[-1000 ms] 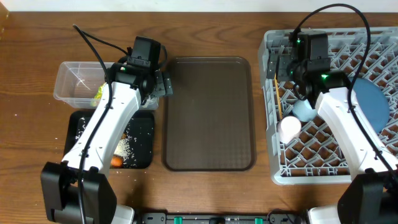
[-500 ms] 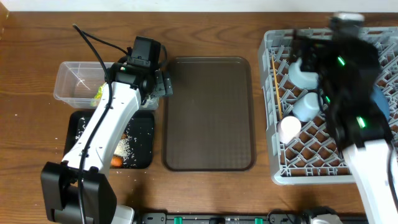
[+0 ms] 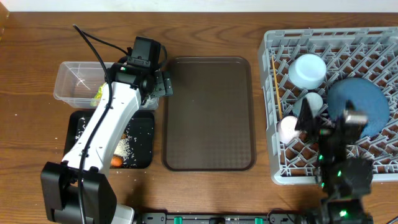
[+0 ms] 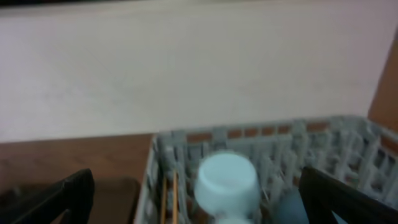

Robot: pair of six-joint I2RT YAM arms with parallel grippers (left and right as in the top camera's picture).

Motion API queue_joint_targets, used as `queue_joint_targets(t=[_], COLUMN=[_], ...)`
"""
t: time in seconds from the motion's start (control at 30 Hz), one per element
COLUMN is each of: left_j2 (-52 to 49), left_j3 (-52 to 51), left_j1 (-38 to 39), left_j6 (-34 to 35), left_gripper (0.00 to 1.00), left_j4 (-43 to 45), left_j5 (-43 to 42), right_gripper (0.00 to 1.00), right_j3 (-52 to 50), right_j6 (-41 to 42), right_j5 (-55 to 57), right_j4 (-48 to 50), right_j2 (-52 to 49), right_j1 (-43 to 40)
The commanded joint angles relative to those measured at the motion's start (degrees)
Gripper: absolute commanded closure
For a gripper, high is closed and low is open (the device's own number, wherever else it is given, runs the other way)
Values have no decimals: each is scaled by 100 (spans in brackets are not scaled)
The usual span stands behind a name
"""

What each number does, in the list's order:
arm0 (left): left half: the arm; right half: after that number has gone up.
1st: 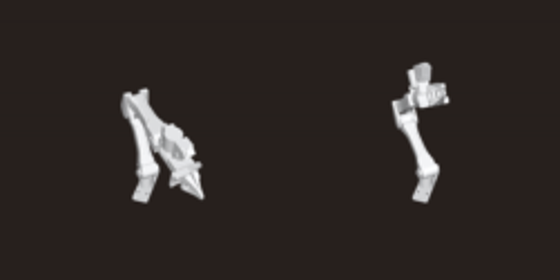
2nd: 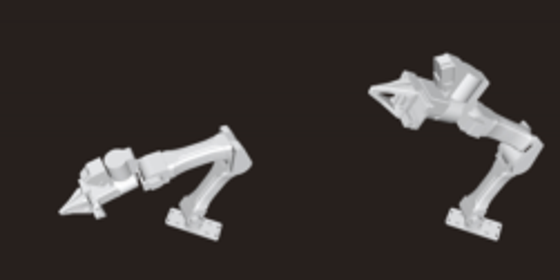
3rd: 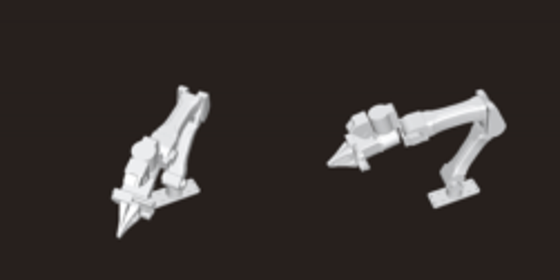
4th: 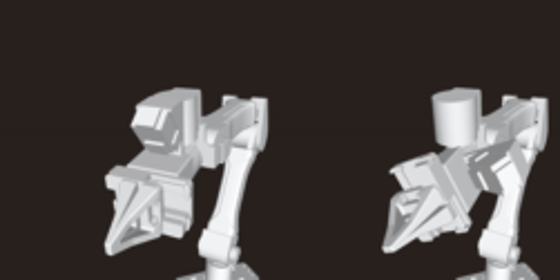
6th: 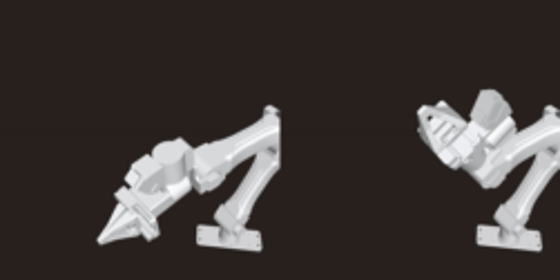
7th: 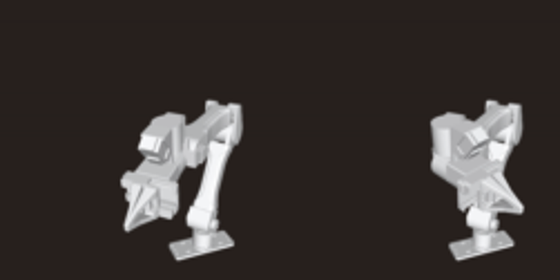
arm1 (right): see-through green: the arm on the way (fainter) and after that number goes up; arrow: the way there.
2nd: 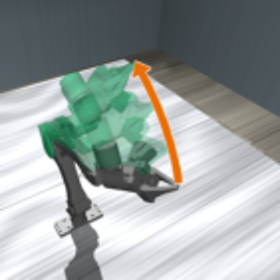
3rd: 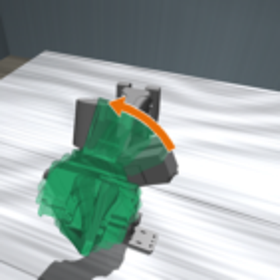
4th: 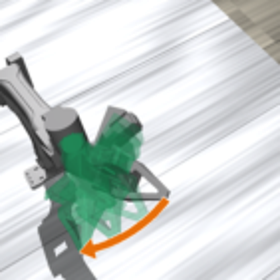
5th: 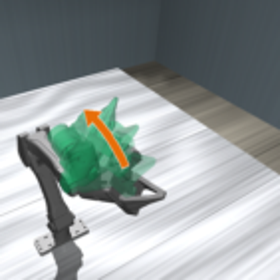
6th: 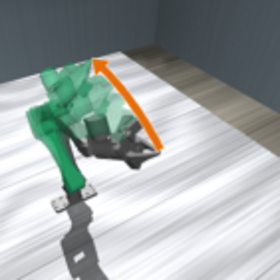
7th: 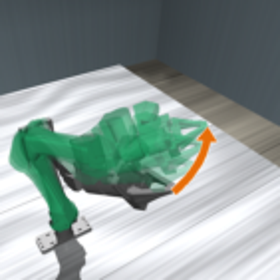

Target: Sort waste into correct bins and load items into the dishwasher rack

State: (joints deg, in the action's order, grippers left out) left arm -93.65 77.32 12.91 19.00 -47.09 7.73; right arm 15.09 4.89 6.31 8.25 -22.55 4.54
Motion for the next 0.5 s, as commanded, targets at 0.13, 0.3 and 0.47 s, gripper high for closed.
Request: queue_joint_targets(t=[0.13, 0.3, 0.47], left_j2=[-70, -70, -70], left_j3=[-24, -24, -24], left_j1=[-15, -15, -15], left_j6=[-74, -74, -74], left_gripper=[2, 2, 2], left_j4=[-24, -22, -24], left_j5=[68, 68, 68], right_gripper=[1, 1, 1], right_j3=[-1338, -1480, -1480], right_j6=[-105, -111, -114], right_j5=[-382, -382, -409], right_j4=[446, 267, -531], right_j2=[1335, 1788, 2249], right_j1=[-168, -168, -170])
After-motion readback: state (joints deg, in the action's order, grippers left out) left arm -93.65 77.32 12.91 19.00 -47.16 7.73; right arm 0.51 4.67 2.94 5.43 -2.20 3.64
